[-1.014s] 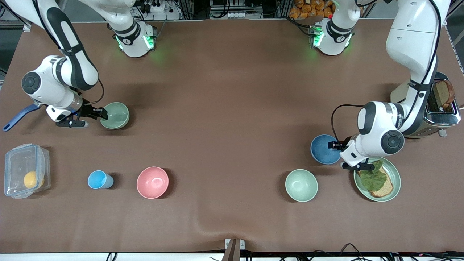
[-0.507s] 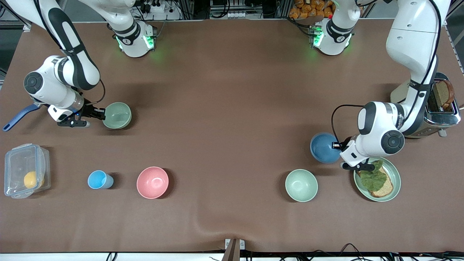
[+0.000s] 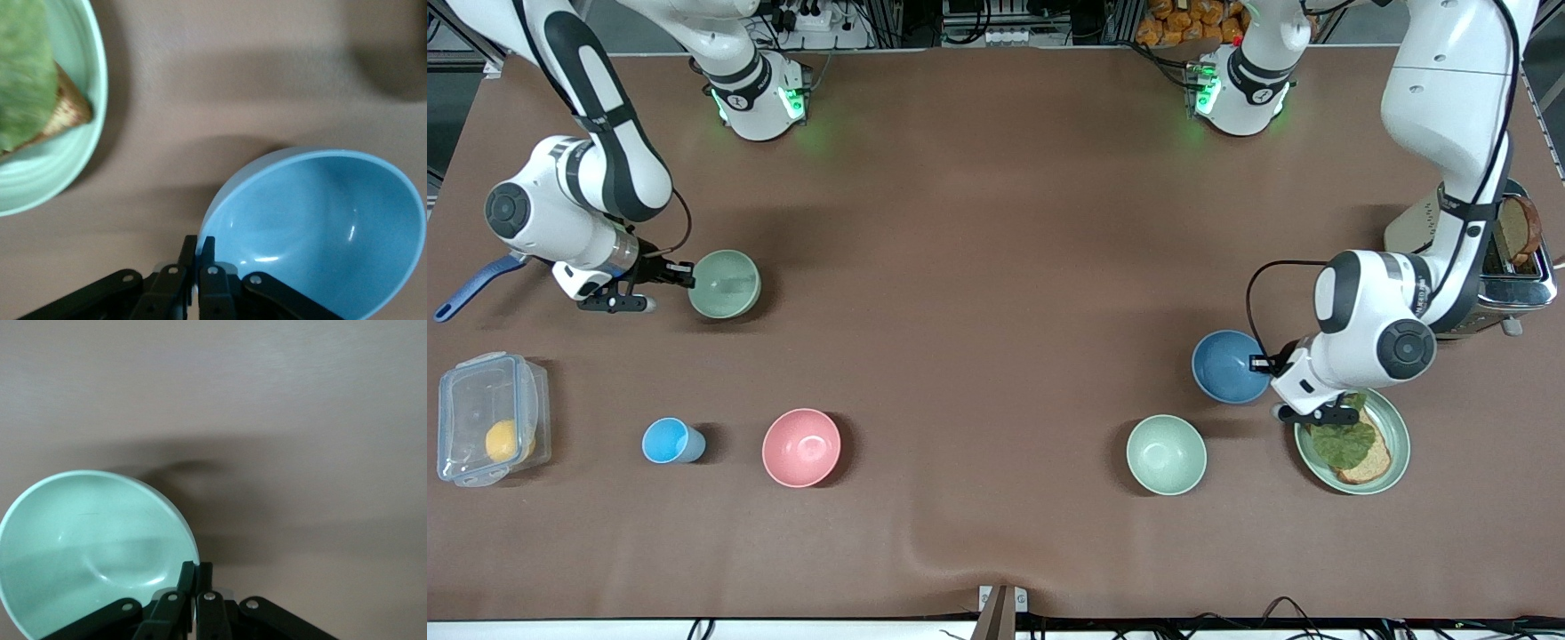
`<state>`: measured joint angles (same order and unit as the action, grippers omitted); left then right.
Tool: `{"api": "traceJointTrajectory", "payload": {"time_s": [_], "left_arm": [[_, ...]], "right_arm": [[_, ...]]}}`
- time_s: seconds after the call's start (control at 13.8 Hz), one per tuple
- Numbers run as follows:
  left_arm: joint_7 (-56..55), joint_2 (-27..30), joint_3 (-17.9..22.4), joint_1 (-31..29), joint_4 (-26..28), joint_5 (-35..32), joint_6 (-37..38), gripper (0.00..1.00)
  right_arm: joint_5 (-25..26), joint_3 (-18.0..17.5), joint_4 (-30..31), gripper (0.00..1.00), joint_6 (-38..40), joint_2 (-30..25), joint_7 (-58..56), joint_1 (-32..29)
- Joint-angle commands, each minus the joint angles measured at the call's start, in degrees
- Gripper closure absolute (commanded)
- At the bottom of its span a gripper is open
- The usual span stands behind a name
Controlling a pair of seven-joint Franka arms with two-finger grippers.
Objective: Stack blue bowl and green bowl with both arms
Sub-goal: 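Grasp the green bowl with the right gripper while the left gripper grasps the blue bowl, then move the green bowl toward the table center with the right gripper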
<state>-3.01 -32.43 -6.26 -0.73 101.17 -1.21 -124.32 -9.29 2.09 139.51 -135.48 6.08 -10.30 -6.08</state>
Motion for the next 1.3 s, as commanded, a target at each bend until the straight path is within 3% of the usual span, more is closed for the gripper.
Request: {"api": "traceJointTrajectory", "payload": {"time_s": [0.0, 0.65, 0.94, 1.23], "left_arm": [[-3.0, 1.8, -0.1, -0.3, -0.9, -0.4, 0.1, 1.00], [-3.8, 2.4, -0.5, -2.2, -2.6, 3.8, 0.2, 1.00], [-3.7, 2.4, -0.5, -2.3, -2.6, 3.8, 0.2, 1.00], [-3.6, 2.3, -0.5, -2.3, -2.6, 3.8, 0.2, 1.00]], "right_arm": [[-4.8, -0.1, -0.9, 1.00, 4.4, -4.4, 6.5, 4.9], [-5.6, -0.2, -6.1, 1.00, 0.1, -3.8, 47.6, 30.9], [-6.1, 0.0, -7.0, 1.00, -10.5, 1.3, 64.0, 42.5], [-5.7, 0.2, -15.6, 1.00, -12.7, 10.7, 76.7, 51.1]]}}
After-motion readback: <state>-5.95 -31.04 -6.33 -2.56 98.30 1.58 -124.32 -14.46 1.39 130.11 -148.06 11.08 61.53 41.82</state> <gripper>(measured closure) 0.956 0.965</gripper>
